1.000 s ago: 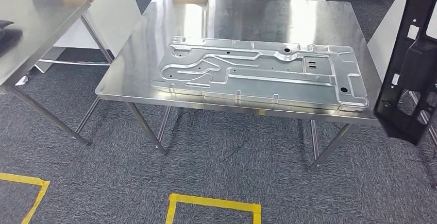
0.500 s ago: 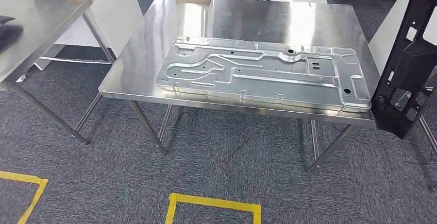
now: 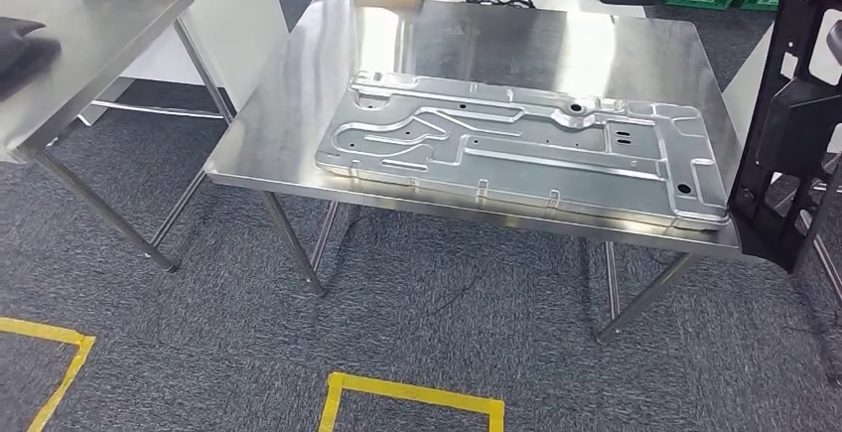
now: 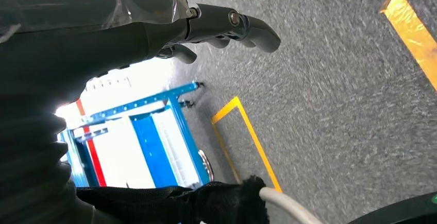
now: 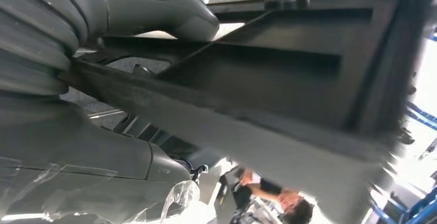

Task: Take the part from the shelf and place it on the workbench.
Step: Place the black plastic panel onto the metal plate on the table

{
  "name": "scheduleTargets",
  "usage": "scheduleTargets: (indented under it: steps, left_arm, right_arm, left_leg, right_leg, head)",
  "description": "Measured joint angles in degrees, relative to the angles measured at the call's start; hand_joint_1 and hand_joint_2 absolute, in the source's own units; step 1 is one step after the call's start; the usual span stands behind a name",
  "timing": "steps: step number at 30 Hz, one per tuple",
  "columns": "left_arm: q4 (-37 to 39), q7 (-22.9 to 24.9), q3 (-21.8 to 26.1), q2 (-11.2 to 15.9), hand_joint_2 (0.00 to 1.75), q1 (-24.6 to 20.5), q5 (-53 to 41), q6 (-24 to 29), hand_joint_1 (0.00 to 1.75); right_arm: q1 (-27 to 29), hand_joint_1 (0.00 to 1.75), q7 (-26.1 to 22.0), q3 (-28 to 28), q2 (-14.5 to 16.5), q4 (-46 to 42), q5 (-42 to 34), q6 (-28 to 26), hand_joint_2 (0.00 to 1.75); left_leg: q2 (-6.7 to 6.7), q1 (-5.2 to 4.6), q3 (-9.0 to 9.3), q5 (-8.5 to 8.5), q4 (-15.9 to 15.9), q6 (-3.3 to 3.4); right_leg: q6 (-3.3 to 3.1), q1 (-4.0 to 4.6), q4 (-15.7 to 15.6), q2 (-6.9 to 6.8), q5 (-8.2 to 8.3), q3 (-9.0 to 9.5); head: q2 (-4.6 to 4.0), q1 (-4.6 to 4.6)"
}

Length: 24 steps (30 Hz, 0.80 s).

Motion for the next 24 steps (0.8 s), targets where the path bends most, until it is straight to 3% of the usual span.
scheduleTargets:
  steps: [2,4,7,9,11,13,15,19,24]
  left_arm:
    - [0.03,0.11,0.0,0.07,1.75,-0.03,-0.04,0.01,0.0]
    - [0.09,0.21,0.0,0.17,1.75,-0.04,-0.13,0.05,0.0]
    - [0.11,0.32,0.0,0.06,1.75,0.18,-0.17,0.07,0.0]
    - [0.13,0.42,0.0,0.06,1.75,0.28,-0.2,0.1,0.0]
    - [0.13,0.51,0.0,0.07,1.75,0.26,-0.23,0.13,0.0]
    - [0.13,0.62,0.0,0.05,1.75,0.21,-0.28,0.14,0.0]
    - [0.13,0.69,0.0,0.05,1.75,0.15,-0.34,0.14,0.0]
    - [0.13,0.71,0.0,0.05,1.75,0.12,-0.43,0.14,0.0]
    - [0.13,0.95,-0.01,0.05,1.75,0.14,-0.64,0.45,0.0]
  right_arm:
    - [-0.25,1.75,0.0,0.24,-0.09,0.04,0.03,0.16,1.75]
    - [-0.45,1.75,0.08,0.4,-0.05,0.16,0.0,0.36,1.75]
    - [-0.68,1.75,0.31,0.69,0.24,0.32,-0.17,0.73,1.75]
    - [-0.87,1.75,0.39,0.85,0.29,0.35,-0.26,0.84,1.75]
    - [-0.95,1.75,0.48,0.93,0.29,0.38,-0.41,0.99,1.75]
    - [-1.09,1.75,0.64,1.0,0.29,0.39,-0.38,1.38,1.75]
    - [-1.53,1.75,0.96,1.11,0.29,0.39,-0.02,2.08,1.75]
    - [-3.17,1.75,1.85,1.52,0.3,0.45,0.78,3.67,1.75]
    - [-6.87,1.75,3.21,2.3,0.31,0.8,1.53,6.14,1.75]
  left_leg:
    - [-0.83,0.56,-0.13,-0.7,0.76,-1.27]
    - [-1.4,0.6,-0.33,-0.96,0.98,-2.28]
    - [-1.71,0.71,-0.24,-0.41,0.11,-2.99]
    - [-1.27,0.74,-0.24,0.19,0.24,-2.53]
    - [-0.98,0.61,-0.26,0.87,0.24,-1.75]
    - [-0.91,0.54,-0.31,0.91,0.06,-1.62]
    - [-0.78,0.55,-0.18,0.62,-0.31,-1.9]
    - [-0.49,0.61,0.08,-0.13,-1.1,-3.44]
    - [-0.51,0.31,-0.29,-0.16,-0.68,-3.52]
  right_leg:
    - [0.98,-0.71,-8.26,0.99,3.36,4.12]
    - [0.52,-0.8,-12.15,1.8,4.11,6.07]
    - [-1.33,-0.39,-12.44,1.03,4.11,6.22]
    - [-1.93,-0.31,-12.85,0.69,4.27,6.44]
    - [-2.08,-0.05,-13.11,0.68,4.35,6.53]
    - [-2.13,0.2,-13.15,0.68,4.36,6.5]
    - [-2.19,0.39,-13.14,0.69,4.29,6.44]
    - [-2.28,0.61,-13.12,0.64,4.22,6.32]
    - [-2.24,0.33,-13.14,0.54,4.25,6.3]
  head:
    - [0.0,0.04]
    - [0.0,0.09]
    - [-0.01,0.09]
    - [0.0,0.09]
    - [-0.01,0.08]
    - [-0.01,0.08]
    - [-0.01,0.07]
    - [0.0,0.07]
    - [0.0,0.07]
